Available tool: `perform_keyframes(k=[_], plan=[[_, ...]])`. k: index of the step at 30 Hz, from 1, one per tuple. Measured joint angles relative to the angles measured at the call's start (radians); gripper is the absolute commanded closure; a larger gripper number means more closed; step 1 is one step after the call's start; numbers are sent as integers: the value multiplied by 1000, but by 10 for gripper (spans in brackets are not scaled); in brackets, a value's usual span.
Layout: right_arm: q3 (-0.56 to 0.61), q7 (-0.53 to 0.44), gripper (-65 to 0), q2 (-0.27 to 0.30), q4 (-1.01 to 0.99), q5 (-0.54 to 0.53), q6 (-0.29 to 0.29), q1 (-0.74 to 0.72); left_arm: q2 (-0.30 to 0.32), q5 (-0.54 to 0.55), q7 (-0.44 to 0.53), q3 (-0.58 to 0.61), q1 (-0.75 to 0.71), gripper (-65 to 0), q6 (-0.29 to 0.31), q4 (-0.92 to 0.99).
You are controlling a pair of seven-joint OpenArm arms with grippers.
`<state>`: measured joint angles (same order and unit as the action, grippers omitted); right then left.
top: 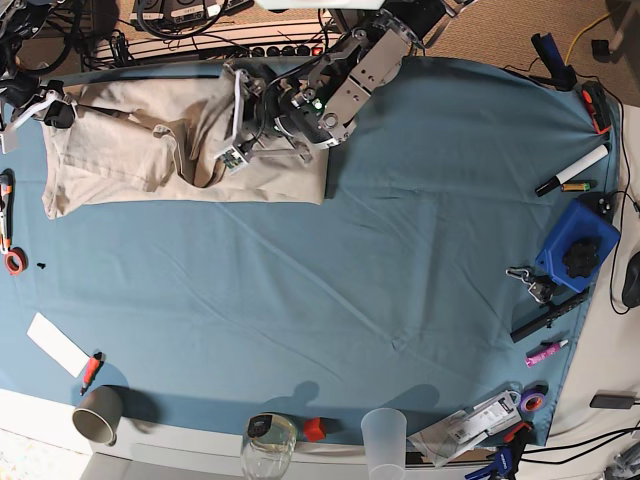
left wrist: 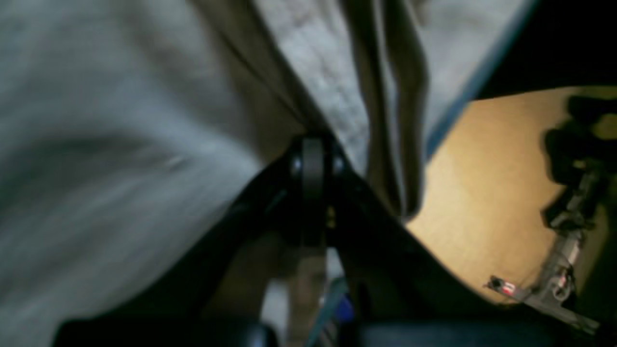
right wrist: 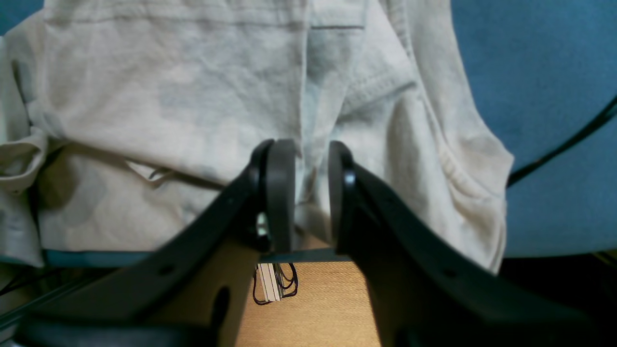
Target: Fold the T-shirt properly
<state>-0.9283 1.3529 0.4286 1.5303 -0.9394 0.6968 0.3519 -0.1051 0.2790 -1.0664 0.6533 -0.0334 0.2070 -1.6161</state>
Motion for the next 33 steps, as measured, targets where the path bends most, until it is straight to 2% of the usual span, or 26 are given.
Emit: perform_keyframes(k=[5, 10, 13, 16, 19, 21, 22, 24, 28, 33], plan=[[0, -7, -130, 0, 0, -1, 0, -1, 0, 90, 66, 0, 0, 0, 86, 0], [0, -8, -130, 0, 0, -64, 0, -3, 0, 153, 181, 0, 0, 0, 197, 0], [0, -7, -130, 0, 0, -83, 0, -2, 0, 152, 172, 0, 0, 0, 202, 0], [0, -8, -130, 0, 0, -83, 0, -3, 0, 151, 101, 0, 1, 0, 201, 0], [0, -21, -130, 0, 0, -82, 0, -3, 6, 158, 18, 0, -6, 0, 130, -60], [0, -26, -130, 3, 0, -83, 0, -3, 6, 140, 19, 0, -8, 0, 122, -132], [0, -26, -130, 5, 0, -82, 0, -3, 5, 95, 24, 1, -8, 0, 121, -164], [0, -26, -130, 11, 0, -82, 0, -3, 2, 10, 9, 2, -8, 0, 45, -207], [-5, -26, -130, 30, 0, -83, 0, -3, 1, -159, -36, 0, -18, 0, -62, -278], [-5, -25, -130, 76, 0, -80, 0, -3, 8, -286, -53, 1, -64, 0, -128, -355]])
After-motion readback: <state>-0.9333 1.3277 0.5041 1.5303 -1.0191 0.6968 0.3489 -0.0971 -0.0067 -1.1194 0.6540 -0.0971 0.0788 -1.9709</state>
